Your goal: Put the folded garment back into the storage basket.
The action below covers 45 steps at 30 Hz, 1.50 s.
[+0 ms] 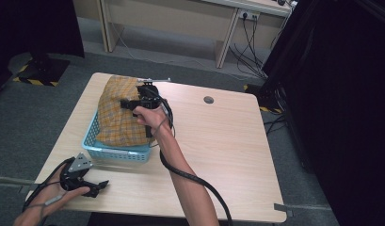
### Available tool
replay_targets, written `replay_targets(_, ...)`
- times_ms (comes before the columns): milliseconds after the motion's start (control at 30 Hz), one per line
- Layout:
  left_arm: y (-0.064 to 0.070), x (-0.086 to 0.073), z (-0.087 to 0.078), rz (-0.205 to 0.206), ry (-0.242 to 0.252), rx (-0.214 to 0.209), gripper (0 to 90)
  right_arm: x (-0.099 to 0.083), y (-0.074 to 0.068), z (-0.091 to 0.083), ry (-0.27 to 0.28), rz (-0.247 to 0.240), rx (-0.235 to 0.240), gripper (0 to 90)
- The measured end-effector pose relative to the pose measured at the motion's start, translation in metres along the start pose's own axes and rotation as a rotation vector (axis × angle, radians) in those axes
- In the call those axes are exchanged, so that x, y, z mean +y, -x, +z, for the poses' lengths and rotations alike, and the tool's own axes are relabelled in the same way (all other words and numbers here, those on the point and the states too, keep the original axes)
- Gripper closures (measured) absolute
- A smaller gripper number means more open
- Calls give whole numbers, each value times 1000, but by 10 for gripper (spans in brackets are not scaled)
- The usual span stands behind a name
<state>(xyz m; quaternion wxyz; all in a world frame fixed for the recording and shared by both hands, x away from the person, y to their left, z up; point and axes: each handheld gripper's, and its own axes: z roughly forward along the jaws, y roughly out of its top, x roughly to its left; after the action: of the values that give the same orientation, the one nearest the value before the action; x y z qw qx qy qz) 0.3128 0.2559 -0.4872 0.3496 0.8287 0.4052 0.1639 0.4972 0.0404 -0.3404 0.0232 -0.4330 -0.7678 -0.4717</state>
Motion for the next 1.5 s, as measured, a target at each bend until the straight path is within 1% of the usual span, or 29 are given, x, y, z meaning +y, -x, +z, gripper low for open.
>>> replay_targets(133,0,0,0,0,0,0,0,-2,2,6,-9,13,-10,660)
replay_targets(367,0,0,0,1,1,-1,0,-6,5,17,-34,17,-29,655)
replay_targets(567,0,0,0,2,1,-2,0,-10,11,24,-49,31,-43,645)
replay_targets(700,0,0,0,2,1,-2,0,-10,11,27,-62,38,-43,608)
replay_targets(800,0,0,0,2,1,-2,0,-11,11,30,-80,33,-39,551)
replay_targets(833,0,0,0,2,1,-2,0,-11,11,31,-84,39,-43,531)
replay_targets(967,0,0,0,2,1,-2,0,-12,12,34,-109,27,-62,491)
replay_targets(1033,0,0,0,3,1,-2,0,-12,12,34,-116,26,-64,475)
replay_targets(1100,0,0,0,2,1,-2,0,-12,12,33,-123,13,-68,465)
replay_targets(1233,0,0,0,2,1,-2,0,-12,12,32,-135,10,-66,454)
replay_targets(1400,0,0,0,2,1,-2,0,-11,15,26,-130,15,-70,450)
replay_targets(1500,0,0,0,2,1,-2,0,-9,17,22,-126,9,-78,445)
